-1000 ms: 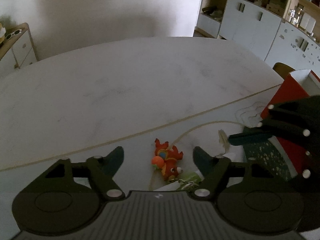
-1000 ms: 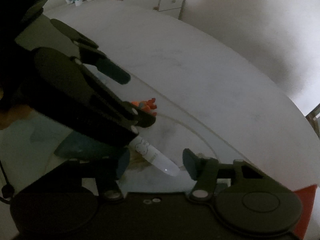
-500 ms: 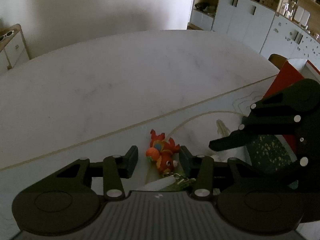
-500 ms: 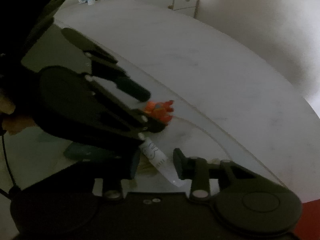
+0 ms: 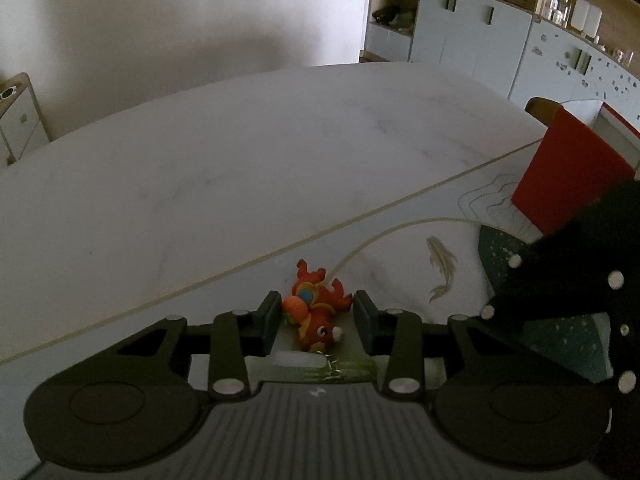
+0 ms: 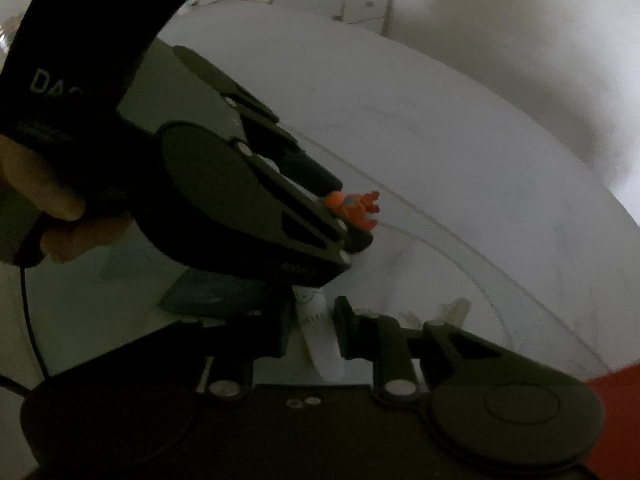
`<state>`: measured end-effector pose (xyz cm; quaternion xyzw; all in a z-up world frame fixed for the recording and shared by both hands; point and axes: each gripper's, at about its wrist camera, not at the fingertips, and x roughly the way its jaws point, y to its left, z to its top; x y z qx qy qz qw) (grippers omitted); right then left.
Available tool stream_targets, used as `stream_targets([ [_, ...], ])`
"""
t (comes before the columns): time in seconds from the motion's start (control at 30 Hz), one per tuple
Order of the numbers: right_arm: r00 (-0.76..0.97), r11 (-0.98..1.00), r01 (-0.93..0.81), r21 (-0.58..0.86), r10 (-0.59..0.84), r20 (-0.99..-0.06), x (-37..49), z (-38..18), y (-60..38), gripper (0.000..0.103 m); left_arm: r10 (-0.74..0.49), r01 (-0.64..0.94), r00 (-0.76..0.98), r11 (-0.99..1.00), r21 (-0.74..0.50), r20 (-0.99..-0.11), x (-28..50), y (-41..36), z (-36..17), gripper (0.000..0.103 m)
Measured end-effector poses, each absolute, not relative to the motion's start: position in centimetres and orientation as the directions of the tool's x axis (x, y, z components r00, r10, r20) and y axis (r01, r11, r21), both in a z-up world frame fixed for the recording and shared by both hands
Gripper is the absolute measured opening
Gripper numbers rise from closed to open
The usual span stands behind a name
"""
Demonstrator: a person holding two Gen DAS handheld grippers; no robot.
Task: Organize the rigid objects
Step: 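Grasp the orange plush keychain with the left gripper while the right grasps the white glue stick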
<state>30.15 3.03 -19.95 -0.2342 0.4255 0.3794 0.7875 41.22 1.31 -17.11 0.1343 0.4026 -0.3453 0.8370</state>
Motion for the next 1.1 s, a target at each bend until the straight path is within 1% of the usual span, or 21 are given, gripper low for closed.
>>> stream_targets([
  [0.17,0.364,0.666,-0.745,-0.015,0.389,-0.846,28.7,-19.8,2.4,0.019,-0.49,0.683,0.429,0.726,-0.083,-0.759,41.1,1.7,-16.9,0.038],
  [0.43,0.384,0.771,-0.635,0.047,0.368,-0.847,26.1,-19.6,-0.3,0.016,-0.544,0.681,0.436,0.72,-0.133,-0.716,39.8,2.6,-14.4,0.037],
  [0.67,0.41,0.845,-0.524,0.105,0.358,-0.839,23.3,-18.4,-4.3,0.016,-0.571,0.673,0.439,0.72,-0.167,-0.694,38.8,3.2,-12.6,0.037],
  [0.87,0.456,0.89,-0.414,0.192,0.385,-0.802,21.2,-16.2,-7.4,0.016,-0.583,0.671,0.429,0.717,-0.188,-0.69,37.7,3.6,-11.5,0.037],
  [1.1,0.524,0.901,-0.37,0.229,0.405,-0.749,19.6,-13.3,-9.6,0.016,-0.586,0.679,0.418,0.709,-0.191,-0.694,35.8,3.3,-10.0,0.037],
])
